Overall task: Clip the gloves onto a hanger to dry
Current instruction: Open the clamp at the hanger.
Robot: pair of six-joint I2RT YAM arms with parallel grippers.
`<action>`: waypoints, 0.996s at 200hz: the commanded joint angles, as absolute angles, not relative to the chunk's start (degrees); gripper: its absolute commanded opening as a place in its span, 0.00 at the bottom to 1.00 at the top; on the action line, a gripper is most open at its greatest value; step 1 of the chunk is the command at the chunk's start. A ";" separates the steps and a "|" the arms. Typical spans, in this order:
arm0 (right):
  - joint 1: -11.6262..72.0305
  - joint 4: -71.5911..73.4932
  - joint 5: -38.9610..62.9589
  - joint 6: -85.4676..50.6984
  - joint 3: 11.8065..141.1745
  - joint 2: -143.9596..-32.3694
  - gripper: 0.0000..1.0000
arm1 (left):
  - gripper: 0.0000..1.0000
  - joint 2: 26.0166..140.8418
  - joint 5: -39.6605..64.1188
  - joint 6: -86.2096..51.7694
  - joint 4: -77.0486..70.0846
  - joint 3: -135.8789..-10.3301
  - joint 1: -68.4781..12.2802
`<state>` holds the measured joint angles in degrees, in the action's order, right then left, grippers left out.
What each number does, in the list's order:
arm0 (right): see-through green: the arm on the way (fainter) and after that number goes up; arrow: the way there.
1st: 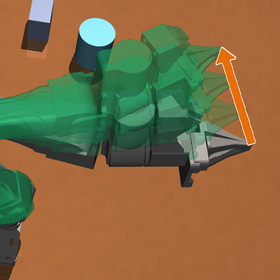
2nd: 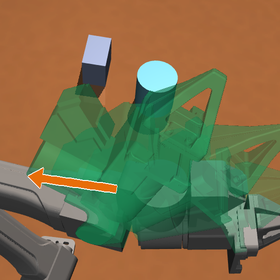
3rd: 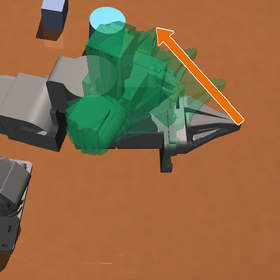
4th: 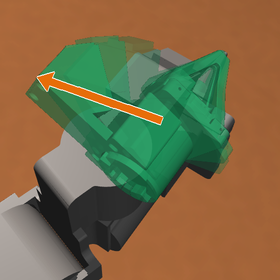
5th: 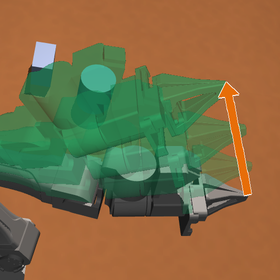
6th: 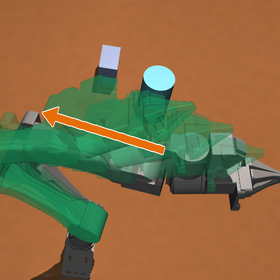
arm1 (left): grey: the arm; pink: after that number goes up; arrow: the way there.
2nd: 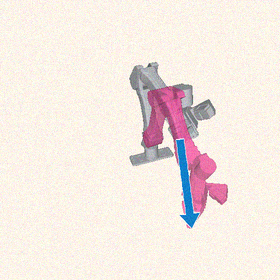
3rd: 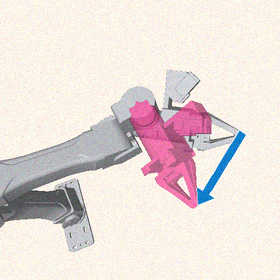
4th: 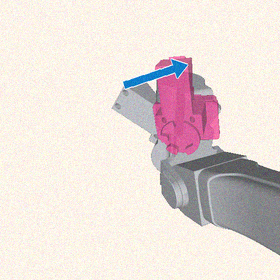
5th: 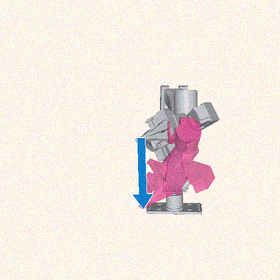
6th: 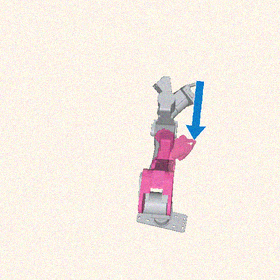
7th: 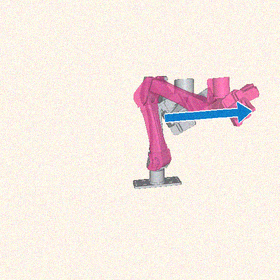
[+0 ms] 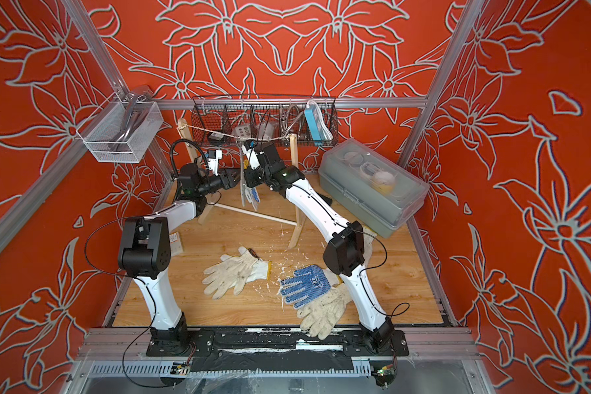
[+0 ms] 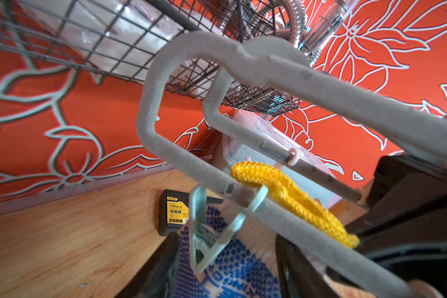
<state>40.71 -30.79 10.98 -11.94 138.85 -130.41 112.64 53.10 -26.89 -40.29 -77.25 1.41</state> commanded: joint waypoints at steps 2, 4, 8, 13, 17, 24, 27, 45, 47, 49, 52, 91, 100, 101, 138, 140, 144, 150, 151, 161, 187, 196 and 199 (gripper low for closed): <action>40.26 -31.55 13.00 -11.28 137.47 -128.42 0.00 | 0.57 114.64 57.52 -27.74 -42.96 -79.62 1.57; 40.26 -31.55 13.05 -11.26 137.46 -128.41 0.00 | 0.57 114.73 57.67 -28.01 -43.26 -79.63 1.51; 40.20 -31.57 13.09 -11.25 137.33 -128.34 0.00 | 0.57 114.98 57.90 -28.40 -43.75 -79.63 1.51; 40.20 -31.64 13.10 -11.20 137.21 -128.24 0.00 | 0.56 115.34 58.22 -28.95 -44.23 -79.63 1.58; 40.21 -31.64 13.14 -11.08 137.12 -128.17 0.00 | 0.56 115.53 58.38 -29.37 -44.63 -79.71 1.59; 40.13 -31.68 13.25 -10.99 137.02 -128.11 0.00 | 0.55 115.94 58.70 -30.23 -45.38 -79.76 1.67; 40.15 -31.72 13.27 -10.92 136.96 -127.98 0.00 | 0.55 116.19 58.95 -30.72 -45.96 -79.80 1.69; 40.07 -31.97 13.45 -10.84 136.69 -127.84 0.00 | 0.52 117.69 60.40 -33.73 -48.78 -80.86 1.71; 40.08 -32.03 13.38 -10.82 136.68 -127.80 0.00 | 0.52 117.86 60.72 -34.16 -48.96 -81.04 1.68; 40.03 -32.11 13.36 -10.83 136.74 -127.80 0.00 | 0.52 118.04 60.97 -34.53 -49.24 -81.15 1.74; 39.95 -32.20 13.24 -10.81 136.76 -127.79 0.00 | 0.52 118.38 61.25 -35.07 -49.69 -81.39 1.69; 39.83 -34.12 9.43 -11.39 138.76 -128.59 0.00 | 0.52 118.25 62.27 -35.03 -49.45 -81.35 1.77; 39.85 -35.39 7.50 -12.03 140.42 -129.39 0.00 | 0.53 117.76 61.86 -34.44 -48.88 -81.01 1.82; 39.83 -35.49 7.22 -12.17 140.61 -129.51 0.00 | 0.53 117.68 61.82 -34.32 -48.79 -80.98 1.79; 40.08 -36.74 -1.73 -13.95 142.82 -130.23 0.00 | 0.54 115.21 59.89 -28.90 -42.86 -80.26 2.01; 40.12 -36.91 -2.32 -13.97 142.95 -130.31 0.00 | 0.54 115.09 59.82 -28.89 -42.82 -80.20 2.02; 40.16 -37.24 -3.32 -14.10 143.28 -130.34 0.00 | 0.54 114.93 59.78 -28.79 -42.72 -80.16 2.10; 40.15 -37.59 -4.80 -14.36 143.47 -130.42 0.00 | 0.55 114.87 59.71 -28.61 -42.42 -80.22 2.27; 40.14 -37.65 -5.13 -14.44 143.51 -130.43 0.00 | 0.55 114.83 59.71 -28.51 -42.39 -80.23 2.32; 40.16 -37.76 -6.18 -14.99 143.71 -130.67 0.00 | 0.55 114.70 59.59 -28.40 -42.19 -80.32 2.47; 40.36 -38.16 -7.85 -15.99 145.63 -132.34 0.00 | 0.56 114.88 60.01 -28.75 -41.91 -81.29 2.57; 40.47 -37.65 -8.61 -16.00 145.88 -132.83 0.00 | 0.56 114.75 60.10 -28.66 -41.72 -81.39 2.62; 40.43 -37.50 -8.76 -16.00 146.10 -133.00 0.00 | 0.56 114.66 60.10 -28.58 -41.60 -81.39 2.59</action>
